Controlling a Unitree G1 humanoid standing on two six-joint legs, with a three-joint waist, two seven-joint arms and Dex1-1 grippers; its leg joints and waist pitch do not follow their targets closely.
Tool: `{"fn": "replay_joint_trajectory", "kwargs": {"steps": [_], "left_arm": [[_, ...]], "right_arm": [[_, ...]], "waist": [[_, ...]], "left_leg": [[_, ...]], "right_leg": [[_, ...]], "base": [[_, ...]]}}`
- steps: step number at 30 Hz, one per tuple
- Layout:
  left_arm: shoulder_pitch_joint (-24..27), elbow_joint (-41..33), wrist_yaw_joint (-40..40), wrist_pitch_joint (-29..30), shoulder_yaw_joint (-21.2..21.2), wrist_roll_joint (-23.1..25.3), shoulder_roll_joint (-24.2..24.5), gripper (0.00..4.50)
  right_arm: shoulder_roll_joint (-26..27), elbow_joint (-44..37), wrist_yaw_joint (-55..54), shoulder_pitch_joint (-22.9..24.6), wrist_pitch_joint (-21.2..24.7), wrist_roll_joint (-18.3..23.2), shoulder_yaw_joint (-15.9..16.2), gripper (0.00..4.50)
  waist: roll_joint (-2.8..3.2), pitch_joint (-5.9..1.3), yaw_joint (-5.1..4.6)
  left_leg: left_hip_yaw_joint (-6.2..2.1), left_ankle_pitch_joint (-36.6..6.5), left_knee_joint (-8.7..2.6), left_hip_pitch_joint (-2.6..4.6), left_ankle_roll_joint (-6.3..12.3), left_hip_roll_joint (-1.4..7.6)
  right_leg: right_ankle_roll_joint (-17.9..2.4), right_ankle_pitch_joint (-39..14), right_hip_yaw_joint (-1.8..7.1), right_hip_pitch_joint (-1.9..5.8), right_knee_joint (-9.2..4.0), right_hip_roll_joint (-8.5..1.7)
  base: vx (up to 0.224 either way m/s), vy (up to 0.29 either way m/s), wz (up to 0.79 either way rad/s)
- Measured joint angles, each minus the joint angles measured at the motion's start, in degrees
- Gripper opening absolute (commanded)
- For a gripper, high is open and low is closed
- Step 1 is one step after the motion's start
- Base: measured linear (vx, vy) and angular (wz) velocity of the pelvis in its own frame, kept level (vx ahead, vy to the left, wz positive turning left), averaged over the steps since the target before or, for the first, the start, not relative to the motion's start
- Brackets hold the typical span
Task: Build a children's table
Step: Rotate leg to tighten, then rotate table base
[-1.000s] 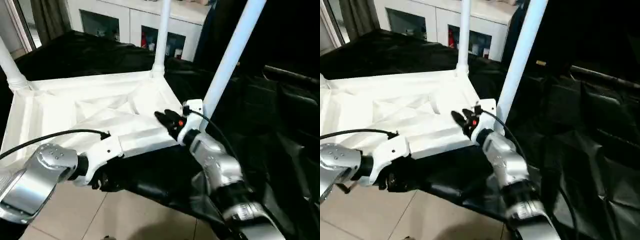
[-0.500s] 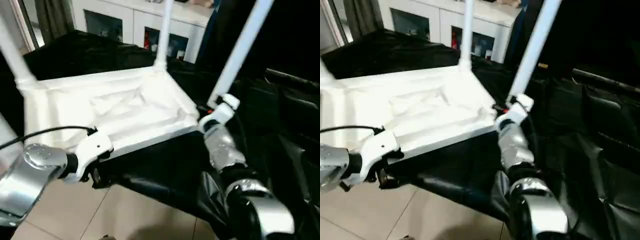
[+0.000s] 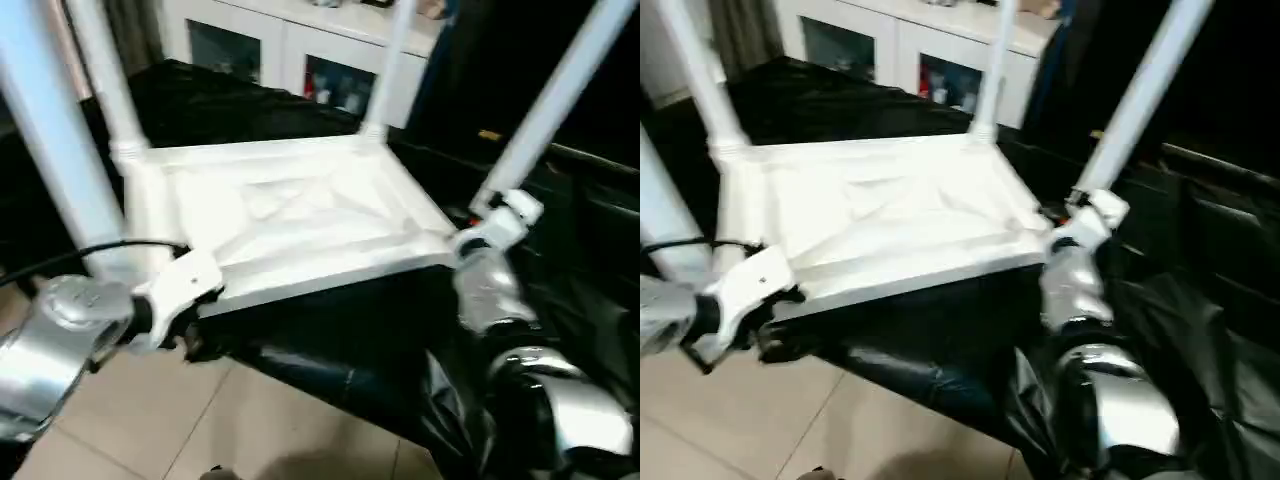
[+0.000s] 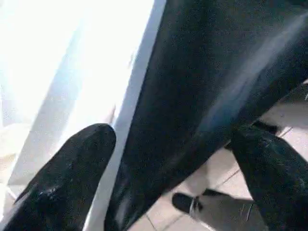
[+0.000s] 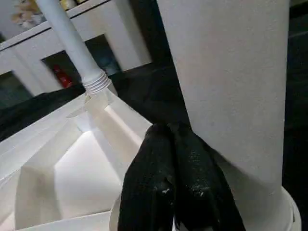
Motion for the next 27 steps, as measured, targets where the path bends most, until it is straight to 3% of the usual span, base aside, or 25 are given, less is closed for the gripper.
{"fn": "replay_joint_trajectory", "kwargs": {"steps": [4,7,10,17,21,25,27], "left_arm": [[-1.62,3.47,1.03,-5.03,-0.09,-0.15,-3.7,4.5],[-2.05,4.35,0.89,-8.62,0.23,-1.17,-5.42,4.5],[-2.2,5.38,-0.1,-12.5,0.81,-4.18,-10.06,4.5],[-1.21,6.58,-2.28,-15.45,1.03,-9.12,-12.75,4.5],[7.2,4.92,-5.66,-12.97,3.03,-12.54,-8.97,4.5],[12.35,3.32,-7.54,-10.28,11.19,-17.59,-7.04,4.5],[15.29,2.82,-9.15,-10.57,16.55,-20.31,-5.97,4.5]], "right_arm": [[-4.54,0.48,-0.54,0.03,-1.6,-0.01,-1.53,0.03],[-6.82,0.48,-1.41,0.04,-2.86,-0.04,-2.45,0.03],[-8.72,0.41,-1.7,0.54,-4.04,-0.3,-2.88,0.03],[-9.35,-0.02,-1.6,1.89,-5.08,-2.06,-2.34,0.03],[-9.54,-2.39,3.29,4.22,-3.24,-2.82,-0.56,0.03],[-8.83,-10.91,12.36,8.83,1.2,-3.78,4.83,0.03],[-8.49,-20.87,17.71,13.52,5.58,-3.73,9.48,0.03]], "waist": [[0.93,0.39,0.66],[1.09,0.33,0.64],[1.46,0.29,0.54],[2.18,0.11,-0.8],[2.84,-0.07,-1.83],[3.54,-0.01,-2.76],[3.97,0.04,-3.16]], "left_leg": [[0.07,0.07,0.28,-0.27,0.11,0.0],[0.06,0.07,0.29,-0.24,0.12,0.01],[0.06,0.07,0.32,-0.25,0.12,0.0],[0.02,0.07,0.31,-0.24,0.12,0.02],[0.02,0.05,0.31,-0.21,0.15,0.02],[-0.07,0.05,0.29,-0.2,0.15,0.04],[-0.26,0.04,0.26,-0.12,0.15,0.04]], "right_leg": [[0.01,-0.01,0.09,-0.01,0.1,-0.04],[0.06,-0.04,0.09,0.01,0.16,-0.02],[0.07,-0.04,0.1,0.02,0.17,-0.03],[0.06,-0.08,0.08,0.0,0.21,0.06],[0.1,-0.21,0.11,0.0,0.21,0.08],[0.04,-0.19,0.09,0.01,0.21,0.14],[0.28,-0.34,0.08,0.09,0.17,0.21]], "base": [[0.0,0.0,0.0],[0.0,0.0,0.0],[0.0,0.0,0.0],[0.0,0.0,0.0],[0.0,0.0,0.0],[0.0,0.0,0.0],[0.0,0.0,0.0]]}}
